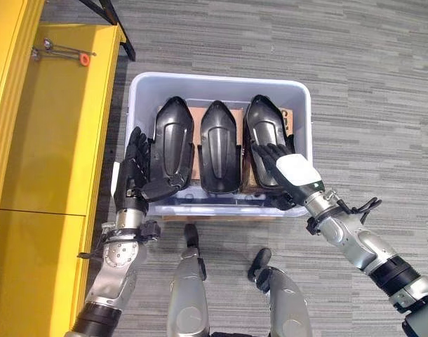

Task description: Move parts from the plastic box to the shelf.

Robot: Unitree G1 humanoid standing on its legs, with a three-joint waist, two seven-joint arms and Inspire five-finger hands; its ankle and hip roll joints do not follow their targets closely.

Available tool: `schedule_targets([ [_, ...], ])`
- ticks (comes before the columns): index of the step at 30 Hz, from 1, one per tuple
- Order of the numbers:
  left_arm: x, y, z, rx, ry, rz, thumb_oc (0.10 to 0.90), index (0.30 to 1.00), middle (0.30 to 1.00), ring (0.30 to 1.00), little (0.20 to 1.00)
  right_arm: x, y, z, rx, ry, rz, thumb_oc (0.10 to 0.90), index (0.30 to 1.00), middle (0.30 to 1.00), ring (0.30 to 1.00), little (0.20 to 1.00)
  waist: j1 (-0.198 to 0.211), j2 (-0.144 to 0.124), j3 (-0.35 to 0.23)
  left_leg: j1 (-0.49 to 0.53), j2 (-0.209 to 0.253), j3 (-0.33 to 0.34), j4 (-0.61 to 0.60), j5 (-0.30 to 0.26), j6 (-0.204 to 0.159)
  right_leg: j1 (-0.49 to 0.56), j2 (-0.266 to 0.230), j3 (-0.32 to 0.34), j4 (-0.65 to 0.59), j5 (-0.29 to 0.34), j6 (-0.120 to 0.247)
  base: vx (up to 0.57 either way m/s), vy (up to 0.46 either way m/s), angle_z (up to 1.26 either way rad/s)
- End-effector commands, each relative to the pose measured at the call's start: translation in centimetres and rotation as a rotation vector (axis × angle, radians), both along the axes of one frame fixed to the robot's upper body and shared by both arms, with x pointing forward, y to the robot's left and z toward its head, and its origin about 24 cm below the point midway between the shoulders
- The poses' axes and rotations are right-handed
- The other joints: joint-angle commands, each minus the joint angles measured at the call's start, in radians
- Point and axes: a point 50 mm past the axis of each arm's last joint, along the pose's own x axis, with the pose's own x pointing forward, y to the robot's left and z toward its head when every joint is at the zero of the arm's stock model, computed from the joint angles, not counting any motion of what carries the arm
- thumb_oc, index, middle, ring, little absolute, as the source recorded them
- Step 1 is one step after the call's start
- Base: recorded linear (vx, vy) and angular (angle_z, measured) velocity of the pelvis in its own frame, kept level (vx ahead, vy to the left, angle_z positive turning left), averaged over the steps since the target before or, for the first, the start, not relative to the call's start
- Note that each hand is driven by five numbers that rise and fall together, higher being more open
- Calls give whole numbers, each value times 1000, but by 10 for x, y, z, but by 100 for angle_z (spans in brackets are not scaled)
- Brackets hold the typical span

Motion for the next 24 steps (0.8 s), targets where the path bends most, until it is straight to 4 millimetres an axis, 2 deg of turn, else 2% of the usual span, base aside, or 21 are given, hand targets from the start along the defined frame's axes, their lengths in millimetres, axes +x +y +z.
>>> schedule_targets([
  [1,-4,-11,52,48,-274,-46,900,1000,1000,1000,1000,7,-10,50,33,-284,-87,900,1000,1000,1000,1000,-32,30,-10,-13,-31,-42,55,-113,-20,-6,31,69,41,-82,32,-38,35,-1],
  [5,-6,-11,50,29,-268,-35,900,1000,1000,1000,1000,3,-18,46,1,-315,-135,900,1000,1000,1000,1000,-50,40,-10,-17,-33,-29,53,-118,-17,-30,28,79,48,-81,35,-32,62,-4],
  [14,-6,-16,48,23,-261,-55,900,1000,1000,1000,1000,0,-19,36,-68,-276,-123,900,1000,1000,1000,1000,-63,54,-10,-41,-36,-10,64,-127,-15,-83,9,81,83,-89,39,-11,13,-7],
  [24,-3,-20,48,17,-265,-55,900,1000,1000,1000,1000,6,-11,44,-150,-361,-99,900,1000,1000,1000,1000,-54,76,-10,-114,-42,-18,71,-119,-11,-181,1,79,160,-111,32,-3,-10,2],
])
